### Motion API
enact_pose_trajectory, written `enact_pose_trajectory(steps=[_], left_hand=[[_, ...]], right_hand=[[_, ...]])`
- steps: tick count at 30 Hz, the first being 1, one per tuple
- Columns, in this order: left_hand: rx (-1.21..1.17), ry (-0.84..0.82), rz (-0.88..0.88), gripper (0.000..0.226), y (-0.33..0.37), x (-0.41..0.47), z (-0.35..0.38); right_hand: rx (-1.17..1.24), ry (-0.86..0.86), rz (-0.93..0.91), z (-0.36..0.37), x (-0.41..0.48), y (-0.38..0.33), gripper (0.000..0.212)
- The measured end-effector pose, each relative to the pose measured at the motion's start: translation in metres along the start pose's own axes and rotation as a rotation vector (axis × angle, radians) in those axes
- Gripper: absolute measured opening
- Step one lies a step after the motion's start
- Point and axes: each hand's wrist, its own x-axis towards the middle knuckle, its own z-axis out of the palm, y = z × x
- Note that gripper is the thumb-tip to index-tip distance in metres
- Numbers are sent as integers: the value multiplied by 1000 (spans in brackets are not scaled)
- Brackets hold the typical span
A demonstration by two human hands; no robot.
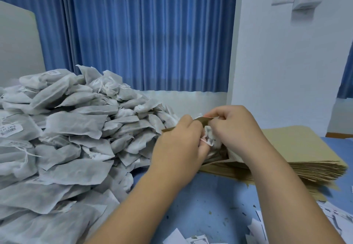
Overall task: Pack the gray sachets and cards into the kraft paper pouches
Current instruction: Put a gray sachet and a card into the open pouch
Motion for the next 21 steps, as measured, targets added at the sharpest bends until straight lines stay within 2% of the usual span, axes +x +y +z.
enact_pose_trajectory(steps=[3, 7, 10, 15, 18, 20, 21], left_hand=[[-105, -65, 36, 6, 1, -3, 12], [-259, -256, 79, 20, -5, -3, 16], [-288, -411, 150, 24, -2, -3, 14], [-208, -632, 93, 36, 7, -8, 17], [-200, -664, 33, 46, 9, -8, 17], [-222, -586, 29, 46, 9, -4, 14], [-213, -514, 57, 39, 7, -2, 12]], right_hand=[[-79, -31, -32, 1, -3, -2, 30], [-170, 38, -35, -3, -1, 2, 33], [-206, 38, -15, -8, 1, 5, 36], [-119, -29, 12, -16, 1, 6, 41], [-152, 19, 0, -17, 3, 7, 40], [-183, 86, -5, -18, 5, 8, 37], [-204, 111, -8, -19, 5, 9, 37]])
